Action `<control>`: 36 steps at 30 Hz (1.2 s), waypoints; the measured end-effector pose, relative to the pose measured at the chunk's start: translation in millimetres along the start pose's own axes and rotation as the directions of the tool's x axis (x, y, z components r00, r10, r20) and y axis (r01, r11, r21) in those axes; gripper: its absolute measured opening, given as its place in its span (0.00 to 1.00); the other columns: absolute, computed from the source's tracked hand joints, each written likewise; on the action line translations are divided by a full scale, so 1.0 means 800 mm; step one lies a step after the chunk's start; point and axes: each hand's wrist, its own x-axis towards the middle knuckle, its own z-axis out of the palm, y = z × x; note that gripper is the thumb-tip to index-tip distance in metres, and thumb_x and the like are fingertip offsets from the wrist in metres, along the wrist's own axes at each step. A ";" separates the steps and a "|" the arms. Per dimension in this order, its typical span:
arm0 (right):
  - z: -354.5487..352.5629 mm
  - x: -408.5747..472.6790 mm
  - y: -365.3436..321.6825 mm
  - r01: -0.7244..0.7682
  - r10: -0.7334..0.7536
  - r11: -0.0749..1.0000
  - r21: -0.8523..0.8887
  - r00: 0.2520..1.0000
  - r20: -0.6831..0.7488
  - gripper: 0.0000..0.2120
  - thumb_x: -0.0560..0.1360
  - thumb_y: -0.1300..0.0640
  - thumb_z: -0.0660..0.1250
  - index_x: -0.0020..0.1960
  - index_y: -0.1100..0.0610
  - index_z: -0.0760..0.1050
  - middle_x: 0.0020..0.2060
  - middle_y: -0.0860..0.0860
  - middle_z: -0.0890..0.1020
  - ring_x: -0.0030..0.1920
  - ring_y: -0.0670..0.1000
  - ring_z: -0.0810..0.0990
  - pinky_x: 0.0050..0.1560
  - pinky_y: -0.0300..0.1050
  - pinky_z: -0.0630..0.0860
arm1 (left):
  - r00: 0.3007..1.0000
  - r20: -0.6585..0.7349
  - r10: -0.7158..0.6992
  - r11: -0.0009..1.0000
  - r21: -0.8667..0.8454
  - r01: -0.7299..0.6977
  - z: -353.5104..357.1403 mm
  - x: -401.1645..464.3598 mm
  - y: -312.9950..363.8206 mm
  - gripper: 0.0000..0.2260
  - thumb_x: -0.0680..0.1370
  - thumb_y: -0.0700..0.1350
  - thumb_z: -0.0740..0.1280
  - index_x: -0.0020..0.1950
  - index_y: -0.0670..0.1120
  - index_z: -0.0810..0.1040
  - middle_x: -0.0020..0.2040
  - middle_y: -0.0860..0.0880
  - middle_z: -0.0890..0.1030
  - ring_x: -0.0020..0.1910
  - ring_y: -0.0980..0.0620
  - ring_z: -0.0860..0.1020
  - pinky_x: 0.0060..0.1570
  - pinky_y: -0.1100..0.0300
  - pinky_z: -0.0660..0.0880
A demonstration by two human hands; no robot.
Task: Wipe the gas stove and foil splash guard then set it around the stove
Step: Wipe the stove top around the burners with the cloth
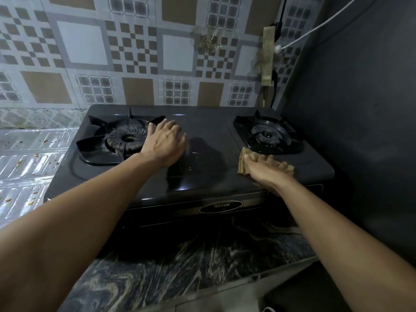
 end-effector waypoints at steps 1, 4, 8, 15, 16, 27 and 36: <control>-0.010 0.004 0.010 0.072 -0.073 0.995 -0.074 0.997 -0.017 0.36 0.75 0.35 0.41 0.78 0.51 0.56 0.78 0.54 0.55 0.76 0.64 0.55 0.73 0.62 0.53 | 1.000 0.003 -0.001 1.000 0.009 0.001 0.000 -0.001 -0.003 0.18 0.82 0.51 0.54 0.62 0.42 0.77 0.68 0.43 0.74 0.73 0.42 0.65 0.70 0.40 0.57; -0.028 0.021 0.047 0.493 -0.561 0.814 -0.308 0.804 -0.195 0.23 0.79 0.48 0.50 0.73 0.47 0.65 0.72 0.50 0.69 0.70 0.58 0.68 0.67 0.57 0.66 | 0.999 0.040 -0.002 1.000 0.013 0.002 0.001 -0.003 -0.001 0.18 0.82 0.50 0.54 0.60 0.42 0.78 0.67 0.43 0.75 0.72 0.43 0.65 0.69 0.38 0.58; -0.033 0.051 0.065 0.832 -0.922 0.351 -0.429 0.388 -0.001 0.25 0.81 0.52 0.56 0.77 0.44 0.58 0.76 0.48 0.63 0.75 0.49 0.60 0.75 0.49 0.57 | 0.995 0.098 -0.010 0.999 0.046 0.006 0.010 0.006 0.001 0.18 0.82 0.49 0.53 0.59 0.42 0.77 0.66 0.42 0.75 0.69 0.43 0.67 0.67 0.38 0.61; -0.011 0.078 0.081 0.918 -0.925 0.379 -0.117 0.372 -0.079 0.24 0.80 0.49 0.51 0.75 0.54 0.65 0.75 0.51 0.63 0.77 0.49 0.54 0.77 0.41 0.49 | 0.962 0.204 -0.181 0.977 0.147 0.153 0.015 0.030 -0.001 0.21 0.82 0.50 0.51 0.62 0.37 0.75 0.66 0.36 0.72 0.69 0.38 0.67 0.68 0.45 0.61; -0.010 0.080 0.087 0.916 -0.920 0.389 -0.100 0.382 -0.083 0.25 0.81 0.48 0.51 0.75 0.54 0.64 0.75 0.51 0.63 0.78 0.48 0.53 0.77 0.40 0.48 | 0.955 0.223 -0.197 0.976 0.138 0.169 0.013 0.031 -0.003 0.21 0.83 0.50 0.52 0.62 0.36 0.75 0.66 0.36 0.72 0.69 0.38 0.66 0.68 0.45 0.61; -0.003 0.075 0.143 0.709 -0.813 0.579 -0.404 0.543 -0.213 0.38 0.79 0.37 0.32 0.78 0.59 0.56 0.78 0.51 0.57 0.78 0.48 0.44 0.77 0.53 0.42 | 0.943 0.286 -0.173 0.967 0.229 0.108 0.016 0.033 0.036 0.20 0.83 0.47 0.51 0.65 0.39 0.74 0.70 0.39 0.70 0.72 0.43 0.62 0.70 0.44 0.59; 0.022 0.025 0.058 0.835 -0.883 0.467 -0.291 0.459 -0.099 0.39 0.76 0.34 0.34 0.79 0.57 0.49 0.79 0.52 0.52 0.79 0.51 0.45 0.77 0.46 0.43 | 0.980 0.101 -0.170 0.976 0.153 0.154 -0.013 0.011 0.040 0.17 0.81 0.47 0.53 0.54 0.41 0.79 0.63 0.41 0.76 0.64 0.41 0.71 0.61 0.45 0.65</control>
